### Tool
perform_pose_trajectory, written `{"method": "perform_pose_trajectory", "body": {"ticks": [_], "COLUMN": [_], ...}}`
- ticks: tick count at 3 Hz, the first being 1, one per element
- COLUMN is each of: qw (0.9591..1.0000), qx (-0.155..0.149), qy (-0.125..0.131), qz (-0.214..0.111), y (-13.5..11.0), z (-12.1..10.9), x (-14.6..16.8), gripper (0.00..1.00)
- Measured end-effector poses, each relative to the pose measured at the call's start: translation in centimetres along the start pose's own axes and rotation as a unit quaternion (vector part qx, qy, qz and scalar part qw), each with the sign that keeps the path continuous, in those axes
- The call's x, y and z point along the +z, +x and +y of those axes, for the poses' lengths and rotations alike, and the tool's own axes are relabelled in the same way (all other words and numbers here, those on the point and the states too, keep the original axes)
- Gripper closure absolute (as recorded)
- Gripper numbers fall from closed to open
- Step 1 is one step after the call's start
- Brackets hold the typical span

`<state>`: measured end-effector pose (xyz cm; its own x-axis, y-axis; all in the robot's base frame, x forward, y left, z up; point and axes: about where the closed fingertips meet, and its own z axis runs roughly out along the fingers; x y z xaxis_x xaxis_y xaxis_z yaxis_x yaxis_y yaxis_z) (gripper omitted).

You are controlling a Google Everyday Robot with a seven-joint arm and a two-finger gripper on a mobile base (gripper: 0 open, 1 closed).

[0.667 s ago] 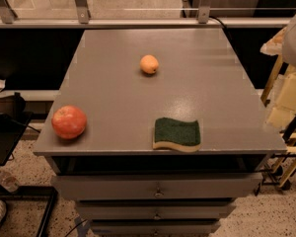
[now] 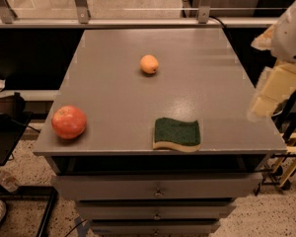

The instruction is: Move orange near apple

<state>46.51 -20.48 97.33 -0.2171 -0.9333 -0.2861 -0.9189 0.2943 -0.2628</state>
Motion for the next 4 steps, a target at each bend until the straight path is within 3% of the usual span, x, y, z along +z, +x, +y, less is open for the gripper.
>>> {"method": "perform_pose_trajectory", "body": {"ticks": [1, 2, 3, 4], "qw": [0.9960, 0.9891, 0.9891, 0.9876], "qx": [0.046, 0.078, 0.078, 0.062], "qy": [0.016, 0.059, 0.059, 0.049], "qz": [-0.075, -0.110, -0.110, -0.135], "y": [-3.2, -5.1, -5.1, -6.8], "z": [-4.7, -7.6, -7.6, -9.3], "x": [4.3, 6.5, 6.5, 7.9], "gripper": [0.00, 0.00, 0.00, 0.00]}}
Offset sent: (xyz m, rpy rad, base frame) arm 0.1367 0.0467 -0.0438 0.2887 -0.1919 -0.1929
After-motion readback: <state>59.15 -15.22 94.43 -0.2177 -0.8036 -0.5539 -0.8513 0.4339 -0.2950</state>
